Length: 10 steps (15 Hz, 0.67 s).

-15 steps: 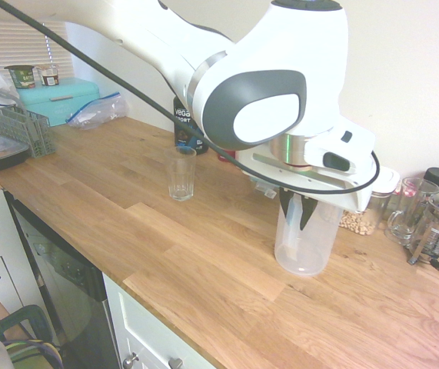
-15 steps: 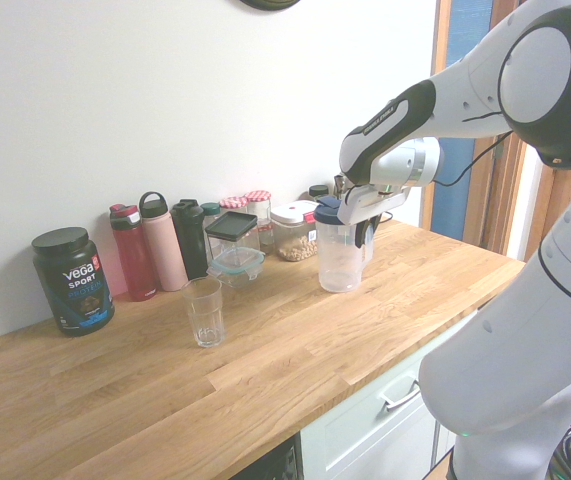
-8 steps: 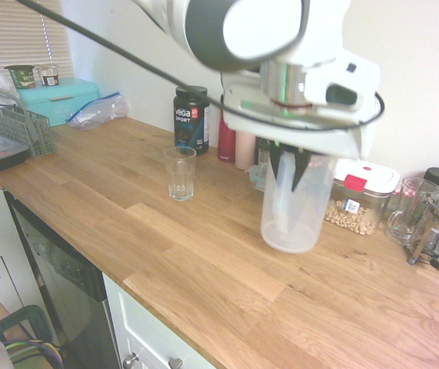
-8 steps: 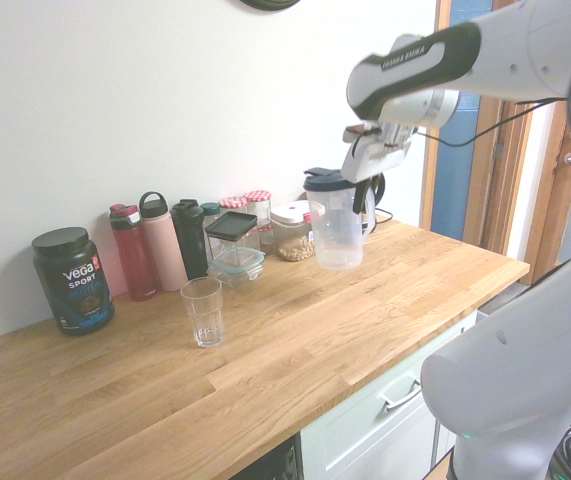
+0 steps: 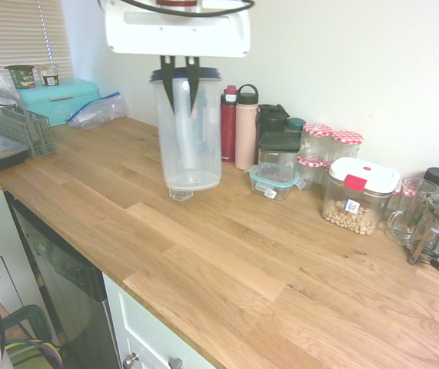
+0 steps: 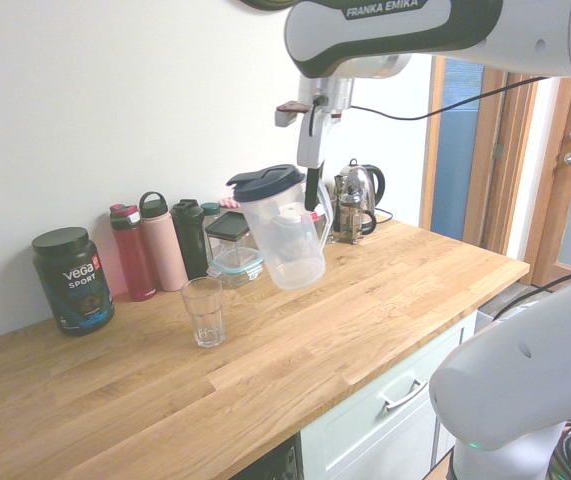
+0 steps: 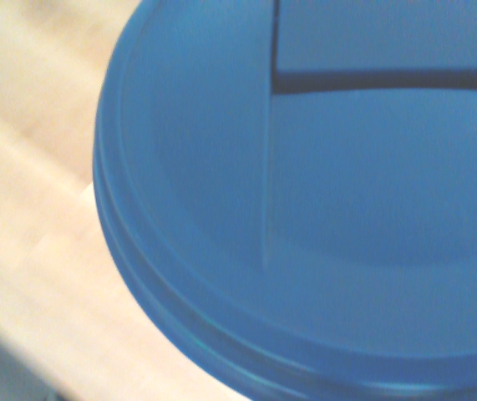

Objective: Pour me some water

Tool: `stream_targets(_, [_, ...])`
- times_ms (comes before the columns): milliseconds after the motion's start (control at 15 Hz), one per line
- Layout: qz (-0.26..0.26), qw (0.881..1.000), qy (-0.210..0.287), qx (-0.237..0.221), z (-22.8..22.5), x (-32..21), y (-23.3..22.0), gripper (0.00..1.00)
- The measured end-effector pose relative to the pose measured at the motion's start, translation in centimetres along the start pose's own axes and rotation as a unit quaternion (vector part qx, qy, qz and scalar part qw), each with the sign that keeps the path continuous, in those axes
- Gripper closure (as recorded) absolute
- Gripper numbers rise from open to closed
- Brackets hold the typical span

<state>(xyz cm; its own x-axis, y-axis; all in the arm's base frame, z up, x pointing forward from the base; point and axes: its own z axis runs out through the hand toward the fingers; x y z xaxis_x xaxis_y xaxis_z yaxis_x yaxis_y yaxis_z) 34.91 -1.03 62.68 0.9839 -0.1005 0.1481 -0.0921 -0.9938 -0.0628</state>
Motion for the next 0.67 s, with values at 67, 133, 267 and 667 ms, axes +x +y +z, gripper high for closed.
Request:
stream_targets(67, [-0.028,1.000,-0.008,-0.010,0.1,0.0,-1.3,1.00])
stream_targets(133, [-0.055,0.998,-0.016,-0.020,0.3,0.3,-2.5,1.00])
stream_targets(267, [-0.104,0.993,-0.040,-0.043,1.6,1.9,-4.5,1.00])
stream_targets(667, [-0.222,0.954,-0.136,-0.151,5.9,7.8,-6.6,1.00])
